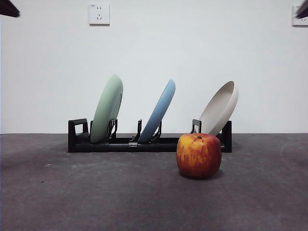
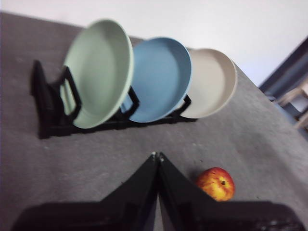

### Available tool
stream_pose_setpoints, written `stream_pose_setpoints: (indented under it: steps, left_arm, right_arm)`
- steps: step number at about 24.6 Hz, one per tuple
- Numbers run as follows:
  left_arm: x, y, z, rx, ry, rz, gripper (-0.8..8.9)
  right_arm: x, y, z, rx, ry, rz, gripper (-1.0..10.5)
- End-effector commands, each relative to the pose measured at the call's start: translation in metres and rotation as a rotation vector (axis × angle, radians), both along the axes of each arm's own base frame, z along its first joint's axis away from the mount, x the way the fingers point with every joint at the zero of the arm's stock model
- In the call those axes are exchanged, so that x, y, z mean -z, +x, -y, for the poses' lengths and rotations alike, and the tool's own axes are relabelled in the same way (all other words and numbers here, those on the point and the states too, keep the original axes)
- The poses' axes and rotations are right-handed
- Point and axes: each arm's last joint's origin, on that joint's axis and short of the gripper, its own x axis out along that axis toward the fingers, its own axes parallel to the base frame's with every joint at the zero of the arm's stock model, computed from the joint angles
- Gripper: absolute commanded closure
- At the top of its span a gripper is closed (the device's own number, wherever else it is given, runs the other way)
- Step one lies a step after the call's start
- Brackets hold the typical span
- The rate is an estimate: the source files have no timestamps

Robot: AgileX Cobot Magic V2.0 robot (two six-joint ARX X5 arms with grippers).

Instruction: Take the green plate from the plate rack,put the plate on the table,take the apple from the table,put the apple in the plate

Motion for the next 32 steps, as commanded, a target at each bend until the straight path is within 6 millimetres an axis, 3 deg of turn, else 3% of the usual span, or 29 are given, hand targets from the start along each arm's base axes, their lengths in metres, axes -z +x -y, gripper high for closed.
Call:
stream_pose_setpoints:
  steps: [1, 2, 6, 11, 17, 20, 25, 29, 32]
  left_arm:
    - [-0.002, 0.011, 0.002, 0.025, -0.005, -0.017, 8.11]
    - [-0.003, 0.014, 0.003, 0.026, -0.004, -0.025, 7.89]
    - [-0.001, 0.023, 0.005, 0.036, -0.004, -0.042, 5.5]
    - [-0.005, 0.043, 0.008, 0.05, -0.006, -0.069, 5.49]
    - [-0.046, 0.127, 0.024, 0.087, 0.035, -0.093, 5.49]
    - [-0.053, 0.171, 0.042, 0.091, 0.108, -0.139, 5.49]
    - [-0.032, 0.227, 0.076, 0.088, 0.189, -0.181, 5.49]
    - [0.005, 0.246, 0.097, 0.097, 0.239, -0.235, 5.52]
    - [0.021, 0.252, 0.104, 0.099, 0.256, -0.264, 5.54]
  right_arm:
    - [-0.001, 0.013, -0.003, -0.082, -0.021, -0.032, 9.3]
    - [0.0, 0.017, -0.003, -0.091, -0.016, -0.048, 8.8]
    - [0.002, 0.028, -0.004, -0.097, -0.005, -0.084, 6.2]
    - [0.004, 0.031, -0.004, -0.093, 0.003, -0.102, 6.1]
    - [0.005, 0.03, -0.004, -0.083, 0.024, -0.119, 6.1]
    - [0.005, 0.03, -0.004, -0.083, 0.024, -0.122, 6.1]
    - [0.006, 0.03, -0.004, -0.082, 0.023, -0.135, 6.1]
    - [0.006, 0.03, -0.004, -0.082, 0.023, -0.135, 6.1]
    - [0.006, 0.03, -0.004, -0.08, 0.029, -0.139, 6.1]
